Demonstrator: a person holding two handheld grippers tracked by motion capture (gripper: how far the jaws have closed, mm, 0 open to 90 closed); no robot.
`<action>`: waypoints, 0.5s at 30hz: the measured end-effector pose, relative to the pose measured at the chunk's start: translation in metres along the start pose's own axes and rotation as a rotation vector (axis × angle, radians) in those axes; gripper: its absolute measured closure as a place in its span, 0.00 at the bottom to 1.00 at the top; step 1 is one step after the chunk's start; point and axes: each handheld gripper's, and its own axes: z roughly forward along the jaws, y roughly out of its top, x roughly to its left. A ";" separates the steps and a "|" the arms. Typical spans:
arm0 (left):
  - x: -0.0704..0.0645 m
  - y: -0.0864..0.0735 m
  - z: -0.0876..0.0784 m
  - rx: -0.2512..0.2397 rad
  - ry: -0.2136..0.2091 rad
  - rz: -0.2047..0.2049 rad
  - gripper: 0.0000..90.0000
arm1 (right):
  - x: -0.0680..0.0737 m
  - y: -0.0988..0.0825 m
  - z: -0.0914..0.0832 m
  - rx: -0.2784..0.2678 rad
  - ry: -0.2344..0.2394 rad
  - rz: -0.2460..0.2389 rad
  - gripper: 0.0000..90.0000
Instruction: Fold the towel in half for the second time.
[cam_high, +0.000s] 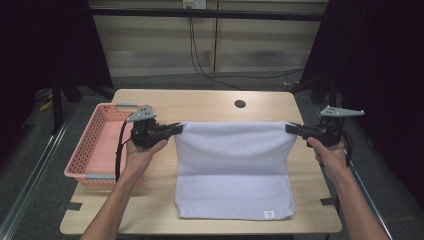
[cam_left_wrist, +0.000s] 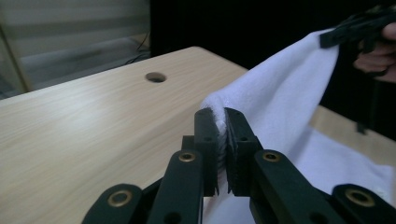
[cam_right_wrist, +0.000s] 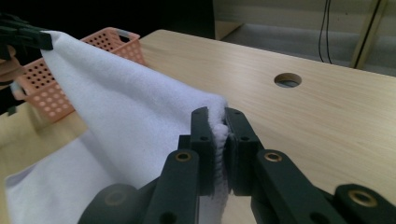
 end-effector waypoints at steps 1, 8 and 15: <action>-0.004 -0.004 -0.003 0.008 0.005 0.006 0.95 | 0.003 -0.003 -0.005 -0.006 0.009 -0.003 0.93; -0.026 -0.039 -0.017 0.039 -0.040 -0.013 0.95 | 0.030 -0.038 -0.026 0.024 0.057 -0.030 0.92; -0.051 -0.075 -0.028 0.121 -0.064 0.013 0.95 | 0.046 -0.085 -0.036 0.110 0.084 -0.014 0.91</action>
